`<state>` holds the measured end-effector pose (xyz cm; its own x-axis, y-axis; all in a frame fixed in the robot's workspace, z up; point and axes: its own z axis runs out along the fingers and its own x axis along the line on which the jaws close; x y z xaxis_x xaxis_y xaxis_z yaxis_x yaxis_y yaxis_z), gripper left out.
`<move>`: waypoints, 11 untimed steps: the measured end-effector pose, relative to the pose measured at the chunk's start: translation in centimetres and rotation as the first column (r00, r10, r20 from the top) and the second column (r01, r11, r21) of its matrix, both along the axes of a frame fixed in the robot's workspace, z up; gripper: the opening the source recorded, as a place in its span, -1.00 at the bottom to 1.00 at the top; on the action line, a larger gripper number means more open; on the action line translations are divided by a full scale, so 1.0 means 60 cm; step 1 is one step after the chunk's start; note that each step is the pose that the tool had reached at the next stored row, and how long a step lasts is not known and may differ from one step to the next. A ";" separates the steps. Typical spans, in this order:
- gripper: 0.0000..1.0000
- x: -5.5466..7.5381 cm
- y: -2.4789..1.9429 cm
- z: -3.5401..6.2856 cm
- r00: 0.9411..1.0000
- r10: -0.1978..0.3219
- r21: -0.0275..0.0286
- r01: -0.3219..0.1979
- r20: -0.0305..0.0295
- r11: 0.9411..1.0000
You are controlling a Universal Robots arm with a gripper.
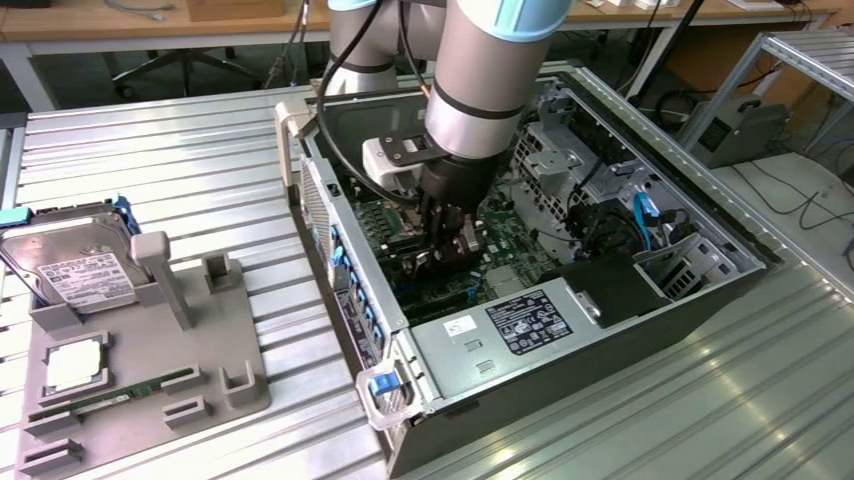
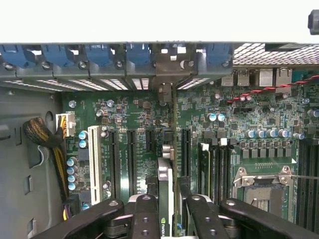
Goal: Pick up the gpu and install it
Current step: 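Insert the gpu into the slot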
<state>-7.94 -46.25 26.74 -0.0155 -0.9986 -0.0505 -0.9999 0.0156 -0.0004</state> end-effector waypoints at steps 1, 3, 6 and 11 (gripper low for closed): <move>-0.47 0.000 0.0002 0.000 1.000 0.000 0.000 0.000 0.000 1.000; -0.47 -0.001 0.0003 0.000 1.000 0.000 0.000 0.000 0.000 1.000; -0.47 -0.002 0.0005 0.000 1.000 0.000 0.000 0.000 0.000 1.000; -0.47 -0.004 0.0004 0.000 1.000 0.000 0.000 0.000 0.000 1.000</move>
<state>-8.20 -46.23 26.73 -0.0155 -0.9986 -0.0505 -0.9999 0.0155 -0.0003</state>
